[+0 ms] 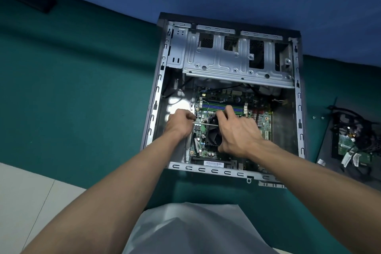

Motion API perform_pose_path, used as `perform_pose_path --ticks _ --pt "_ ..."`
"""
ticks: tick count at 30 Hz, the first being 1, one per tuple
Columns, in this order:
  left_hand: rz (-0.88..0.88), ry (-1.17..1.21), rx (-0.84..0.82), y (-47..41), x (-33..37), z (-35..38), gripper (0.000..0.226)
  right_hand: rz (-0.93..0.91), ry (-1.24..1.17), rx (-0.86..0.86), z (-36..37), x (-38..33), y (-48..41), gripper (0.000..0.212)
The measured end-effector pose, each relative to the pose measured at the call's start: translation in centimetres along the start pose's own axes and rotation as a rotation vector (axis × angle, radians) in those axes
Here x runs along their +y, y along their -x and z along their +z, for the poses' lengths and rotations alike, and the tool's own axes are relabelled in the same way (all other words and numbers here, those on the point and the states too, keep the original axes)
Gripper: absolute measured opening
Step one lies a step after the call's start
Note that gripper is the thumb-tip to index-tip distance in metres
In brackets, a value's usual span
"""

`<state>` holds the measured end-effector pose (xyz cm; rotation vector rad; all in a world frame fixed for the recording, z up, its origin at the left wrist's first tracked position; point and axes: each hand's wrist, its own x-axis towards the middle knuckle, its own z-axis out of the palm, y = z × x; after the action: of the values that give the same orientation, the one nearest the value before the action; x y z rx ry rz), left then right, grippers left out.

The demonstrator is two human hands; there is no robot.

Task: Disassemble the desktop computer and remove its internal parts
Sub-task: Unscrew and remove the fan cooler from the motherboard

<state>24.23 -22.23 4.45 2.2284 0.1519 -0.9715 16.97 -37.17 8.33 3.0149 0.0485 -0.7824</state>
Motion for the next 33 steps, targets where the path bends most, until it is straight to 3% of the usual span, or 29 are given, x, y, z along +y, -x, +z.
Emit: perform_pose_path --ticks 9,17,33 --pt "-0.013 0.001 0.013 -0.3 -0.3 0.1 0.035 -0.068 0.044 -0.019 -1.5 0.3 -0.9 0.066" --pt "0.008 0.027 -0.009 -0.4 -0.5 0.1 0.025 0.000 -0.013 -0.066 -1.2 0.1 -0.4 0.076" --pt "0.041 -0.046 -0.221 1.1 -0.8 -0.2 0.023 0.077 -0.119 -0.104 -1.5 0.1 -0.5 0.092"
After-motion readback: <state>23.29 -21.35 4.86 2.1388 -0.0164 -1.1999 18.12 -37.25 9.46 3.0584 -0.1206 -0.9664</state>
